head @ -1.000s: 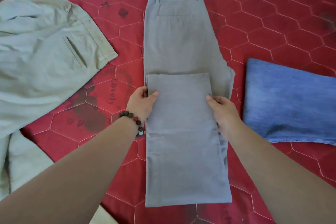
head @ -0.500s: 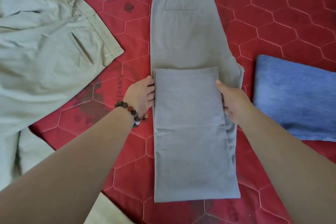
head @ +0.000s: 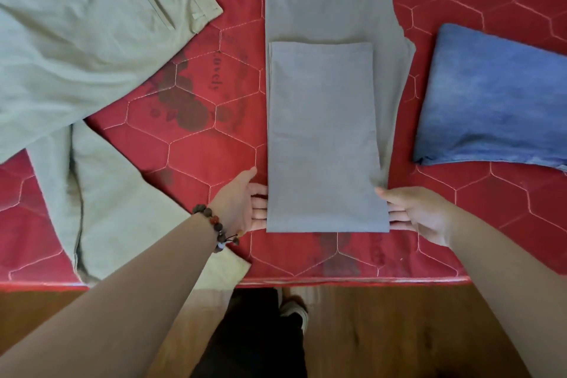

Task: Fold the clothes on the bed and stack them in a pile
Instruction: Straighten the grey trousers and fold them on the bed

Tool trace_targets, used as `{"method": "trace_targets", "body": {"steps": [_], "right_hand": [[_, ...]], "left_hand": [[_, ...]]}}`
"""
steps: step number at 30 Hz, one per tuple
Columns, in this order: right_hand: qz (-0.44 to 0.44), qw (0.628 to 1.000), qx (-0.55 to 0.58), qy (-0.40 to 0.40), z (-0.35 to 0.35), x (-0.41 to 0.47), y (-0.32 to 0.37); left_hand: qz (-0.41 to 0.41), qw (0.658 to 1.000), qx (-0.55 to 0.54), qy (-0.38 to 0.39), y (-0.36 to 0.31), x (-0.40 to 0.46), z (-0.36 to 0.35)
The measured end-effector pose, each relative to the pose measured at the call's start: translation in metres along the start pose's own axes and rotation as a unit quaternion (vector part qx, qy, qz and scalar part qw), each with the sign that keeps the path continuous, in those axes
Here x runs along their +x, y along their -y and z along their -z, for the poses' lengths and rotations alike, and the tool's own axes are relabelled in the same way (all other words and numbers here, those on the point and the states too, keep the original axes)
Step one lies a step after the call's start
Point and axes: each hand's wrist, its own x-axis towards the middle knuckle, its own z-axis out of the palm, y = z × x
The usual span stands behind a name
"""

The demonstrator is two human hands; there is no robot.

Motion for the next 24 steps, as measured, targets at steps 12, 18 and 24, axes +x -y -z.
{"method": "trace_targets", "body": {"steps": [12, 18, 24], "right_hand": [[0.143, 0.941, -0.091, -0.294, -0.052, 0.003, -0.043], [0.266, 0.781, -0.32, -0.465, -0.083, 0.0, -0.025], [0.397, 0.733, -0.496, -0.243, -0.123, 0.046, -0.014]], "left_hand": [[-0.25, 0.873, 0.332, -0.257, 0.047, 0.001, -0.022], [-0.499, 0.655, 0.441, -0.356, 0.059, -0.001, -0.039], [-0.426, 0.501, 0.717, -0.231, 0.064, 0.046, -0.053]]}}
